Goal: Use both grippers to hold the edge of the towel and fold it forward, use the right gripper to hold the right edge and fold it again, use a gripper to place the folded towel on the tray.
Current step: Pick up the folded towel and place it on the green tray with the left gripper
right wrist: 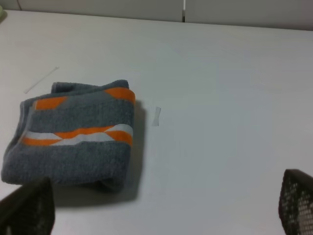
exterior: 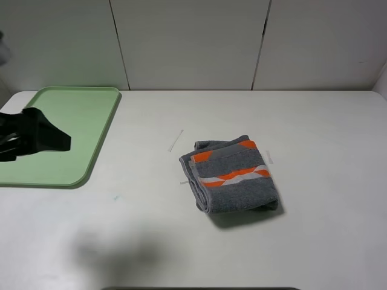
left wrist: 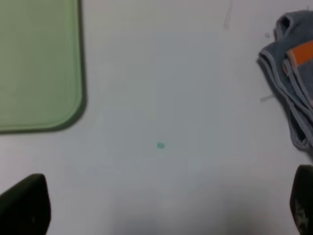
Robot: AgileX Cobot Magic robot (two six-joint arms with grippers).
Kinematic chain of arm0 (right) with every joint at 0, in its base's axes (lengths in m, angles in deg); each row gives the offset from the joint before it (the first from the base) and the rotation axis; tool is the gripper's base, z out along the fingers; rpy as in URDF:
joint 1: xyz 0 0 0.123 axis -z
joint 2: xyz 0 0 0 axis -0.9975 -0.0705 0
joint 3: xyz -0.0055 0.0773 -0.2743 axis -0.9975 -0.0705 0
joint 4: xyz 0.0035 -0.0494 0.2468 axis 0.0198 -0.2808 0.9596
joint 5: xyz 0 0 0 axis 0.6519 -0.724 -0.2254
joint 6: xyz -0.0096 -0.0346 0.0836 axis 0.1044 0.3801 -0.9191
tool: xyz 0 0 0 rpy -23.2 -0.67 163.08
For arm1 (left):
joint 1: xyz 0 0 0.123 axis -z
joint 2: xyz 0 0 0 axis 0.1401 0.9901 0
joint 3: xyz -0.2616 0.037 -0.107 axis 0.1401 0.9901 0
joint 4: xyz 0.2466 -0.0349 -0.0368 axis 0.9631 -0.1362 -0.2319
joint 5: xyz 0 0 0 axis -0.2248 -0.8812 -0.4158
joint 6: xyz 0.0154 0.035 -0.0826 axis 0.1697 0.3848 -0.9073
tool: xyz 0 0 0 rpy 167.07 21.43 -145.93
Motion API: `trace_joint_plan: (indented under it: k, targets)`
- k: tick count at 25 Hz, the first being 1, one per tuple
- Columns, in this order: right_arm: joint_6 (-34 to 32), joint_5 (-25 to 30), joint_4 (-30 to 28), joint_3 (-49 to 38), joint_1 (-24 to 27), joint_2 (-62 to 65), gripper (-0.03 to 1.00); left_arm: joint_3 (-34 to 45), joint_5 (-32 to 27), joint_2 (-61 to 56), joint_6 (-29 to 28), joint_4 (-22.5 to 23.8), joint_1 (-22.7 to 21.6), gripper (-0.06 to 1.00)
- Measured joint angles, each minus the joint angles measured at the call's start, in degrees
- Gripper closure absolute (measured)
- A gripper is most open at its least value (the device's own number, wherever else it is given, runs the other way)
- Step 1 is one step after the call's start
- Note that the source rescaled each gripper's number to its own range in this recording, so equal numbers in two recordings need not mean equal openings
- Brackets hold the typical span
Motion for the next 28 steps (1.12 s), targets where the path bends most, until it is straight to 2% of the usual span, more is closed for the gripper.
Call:
trace_joint_plan:
  k: [6, 11, 21, 28]
  targets:
    - [0.0, 0.0, 0.0, 0.0, 0.0, 0.0, -0.03, -0.8, 9.4, 11.4, 0.0, -3.5, 6.5, -0.04]
    - [0.0, 0.0, 0.0, 0.0, 0.0, 0.0, -0.03, -4.4, 13.4, 20.8, 0.4, -4.6, 11.7, -0.04]
    - [0.0, 0.0, 0.0, 0.0, 0.0, 0.0, -0.03, -17.9, 13.8, 39.2, 0.6, -4.9, 20.8, -0.04]
    - [0.0, 0.0, 0.0, 0.0, 0.0, 0.0, -0.03, -27.7, 13.8, 49.0, 1.0, -4.9, 23.5, -0.04]
